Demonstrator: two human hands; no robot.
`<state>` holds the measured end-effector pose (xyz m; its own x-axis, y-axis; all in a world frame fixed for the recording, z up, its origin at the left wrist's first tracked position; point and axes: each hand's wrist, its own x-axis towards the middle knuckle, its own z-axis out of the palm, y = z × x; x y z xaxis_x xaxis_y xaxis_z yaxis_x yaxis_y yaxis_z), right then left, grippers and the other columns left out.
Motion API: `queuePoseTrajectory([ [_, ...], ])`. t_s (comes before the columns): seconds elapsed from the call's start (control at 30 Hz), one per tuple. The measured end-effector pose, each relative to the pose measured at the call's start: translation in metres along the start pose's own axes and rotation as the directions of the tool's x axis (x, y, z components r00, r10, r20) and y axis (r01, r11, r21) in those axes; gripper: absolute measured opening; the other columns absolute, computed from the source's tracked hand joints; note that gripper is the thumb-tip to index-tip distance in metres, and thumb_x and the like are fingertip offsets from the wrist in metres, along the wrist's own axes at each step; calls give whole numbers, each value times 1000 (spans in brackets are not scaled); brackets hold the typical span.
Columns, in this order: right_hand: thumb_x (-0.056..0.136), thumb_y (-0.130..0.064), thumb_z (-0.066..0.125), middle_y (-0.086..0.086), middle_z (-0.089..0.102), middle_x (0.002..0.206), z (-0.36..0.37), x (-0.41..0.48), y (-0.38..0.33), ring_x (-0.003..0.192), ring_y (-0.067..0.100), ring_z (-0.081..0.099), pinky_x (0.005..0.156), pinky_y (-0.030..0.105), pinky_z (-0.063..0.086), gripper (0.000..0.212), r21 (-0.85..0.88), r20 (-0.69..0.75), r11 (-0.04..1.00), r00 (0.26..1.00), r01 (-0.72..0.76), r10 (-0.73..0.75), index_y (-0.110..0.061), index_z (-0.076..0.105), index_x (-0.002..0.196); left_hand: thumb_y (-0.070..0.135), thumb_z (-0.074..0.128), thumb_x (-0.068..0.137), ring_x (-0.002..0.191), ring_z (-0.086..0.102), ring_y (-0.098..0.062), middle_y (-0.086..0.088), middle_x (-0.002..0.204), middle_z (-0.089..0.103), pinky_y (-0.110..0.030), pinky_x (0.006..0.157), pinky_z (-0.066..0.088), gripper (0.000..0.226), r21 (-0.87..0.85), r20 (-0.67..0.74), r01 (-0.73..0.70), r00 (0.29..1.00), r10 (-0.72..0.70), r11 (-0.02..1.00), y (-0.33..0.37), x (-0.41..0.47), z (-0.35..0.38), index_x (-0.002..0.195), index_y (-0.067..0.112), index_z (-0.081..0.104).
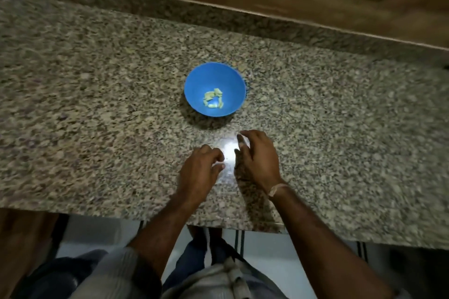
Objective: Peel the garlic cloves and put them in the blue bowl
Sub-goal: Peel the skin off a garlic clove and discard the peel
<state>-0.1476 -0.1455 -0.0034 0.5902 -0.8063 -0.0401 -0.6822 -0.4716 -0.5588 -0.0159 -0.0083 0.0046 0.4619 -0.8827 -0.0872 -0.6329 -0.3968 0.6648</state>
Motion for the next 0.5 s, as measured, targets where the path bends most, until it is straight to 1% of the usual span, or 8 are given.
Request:
queuePoseTrajectory([
  [0.07, 95, -33, 57, 6, 63, 127, 1, 5, -3, 113, 35, 59, 89, 47, 51, 35, -81, 10, 997, 1000, 11, -10, -23, 68, 126, 28, 74, 91, 89, 57, -19, 9, 89, 58, -37, 69, 48, 7, 16, 1, 8, 1000, -8, 1000, -1, 2, 1, 93, 27, 67],
  [0.17, 86, -28, 68, 7, 60, 124, 2, 4, -8, 106, 37, 57, 81, 46, 50, 36, -155, -21, 987, 999, 30, -34, -23, 67, 122, 34, 68, 96, 88, 57, -14, 12, 90, 58, -39, 68, 51, 7, 6, -39, 45, 998, -45, 999, 4, 5, -5, 89, 32, 65],
  [0.27, 85, -24, 74, 5, 57, 124, 4, 2, -10, 107, 34, 55, 79, 43, 46, 36, -178, -49, 984, 998, 26, -36, -23, 65, 120, 30, 66, 98, 90, 59, -11, 13, 94, 63, -34, 67, 48, 7, -62, -212, 55, 975, -67, 997, 20, 25, -27, 91, 32, 67],
  [0.33, 86, -24, 73, 4, 57, 124, 6, 3, -11, 109, 33, 54, 81, 43, 46, 35, -163, -59, 987, 998, 10, -20, -24, 66, 119, 27, 69, 97, 90, 60, -13, 11, 94, 65, -32, 64, 45, 5, -75, -351, 46, 934, -69, 996, 30, 51, -45, 92, 27, 70],
  [0.37, 86, -24, 73, 3, 57, 124, 6, 3, -12, 109, 33, 54, 81, 43, 46, 34, -156, -63, 988, 998, 1, -11, -24, 66, 119, 27, 70, 96, 90, 61, -14, 11, 94, 66, -32, 64, 45, 5, -64, -392, 42, 918, -64, 997, 33, 66, -53, 92, 26, 71],
  [0.43, 88, -25, 72, 3, 56, 124, 6, 5, -13, 110, 33, 55, 82, 44, 46, 32, -151, -59, 988, 998, -15, 6, -24, 66, 119, 29, 72, 95, 93, 63, -17, 9, 96, 68, -35, 65, 48, 4, -32, -401, 65, 913, -72, 997, 33, 93, -62, 93, 26, 73],
  [0.5, 91, -29, 68, 2, 58, 127, 7, 8, -14, 114, 33, 55, 86, 44, 46, 33, -106, -46, 993, 998, -51, 46, -25, 67, 124, 27, 73, 95, 99, 64, -21, 6, 101, 70, -38, 70, 52, 5, 16, -345, 104, 934, -92, 994, 28, 111, -65, 98, 26, 76],
])
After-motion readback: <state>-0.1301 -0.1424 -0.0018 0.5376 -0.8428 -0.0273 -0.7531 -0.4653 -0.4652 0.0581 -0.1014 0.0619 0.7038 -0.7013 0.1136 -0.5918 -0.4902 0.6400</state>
